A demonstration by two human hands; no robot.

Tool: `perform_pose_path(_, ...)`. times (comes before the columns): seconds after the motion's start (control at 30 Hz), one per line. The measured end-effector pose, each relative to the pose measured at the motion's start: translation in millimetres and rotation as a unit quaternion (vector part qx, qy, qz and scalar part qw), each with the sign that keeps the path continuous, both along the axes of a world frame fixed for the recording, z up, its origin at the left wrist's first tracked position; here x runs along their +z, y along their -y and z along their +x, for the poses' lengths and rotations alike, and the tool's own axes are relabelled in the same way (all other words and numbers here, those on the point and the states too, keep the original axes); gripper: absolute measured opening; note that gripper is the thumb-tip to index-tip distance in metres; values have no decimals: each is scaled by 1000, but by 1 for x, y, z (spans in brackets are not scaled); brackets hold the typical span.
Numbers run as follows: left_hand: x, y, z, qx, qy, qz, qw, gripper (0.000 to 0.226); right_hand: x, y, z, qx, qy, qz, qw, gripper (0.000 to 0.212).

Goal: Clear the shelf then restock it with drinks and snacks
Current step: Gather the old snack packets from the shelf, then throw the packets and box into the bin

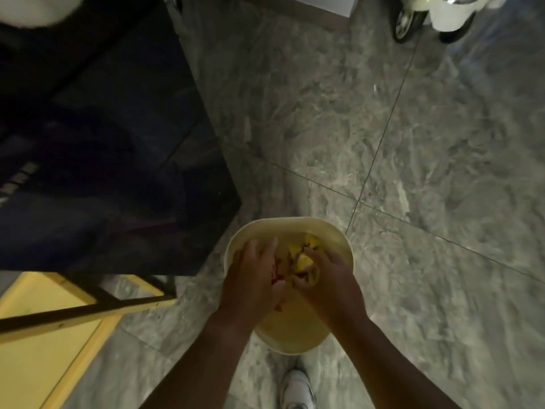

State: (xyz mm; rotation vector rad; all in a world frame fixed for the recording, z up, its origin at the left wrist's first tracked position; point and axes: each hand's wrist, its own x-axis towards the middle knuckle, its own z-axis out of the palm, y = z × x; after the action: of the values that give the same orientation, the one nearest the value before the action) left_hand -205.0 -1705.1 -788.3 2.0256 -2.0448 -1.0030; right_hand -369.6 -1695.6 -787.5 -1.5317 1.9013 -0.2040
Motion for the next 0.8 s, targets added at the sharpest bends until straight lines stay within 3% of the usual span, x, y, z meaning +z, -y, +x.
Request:
perform_pose_path(0.2,66,12,24,34,34,-94,994,53,79,13,11,32,-28,-73,996,66)
perform_pose_path(0.4,177,-7,80,153,-18,-188,970,45,191,13,78,135,30,-194,971,56)
perform_pose_path(0.63,294,-137,239,314,28,-299,901,27,283,-47,240,284,139,-273,909,55)
perform_pose_path(0.8,327,-248,376,417,104,-328,841,36,315,-111,377,390,152,-279,865,61)
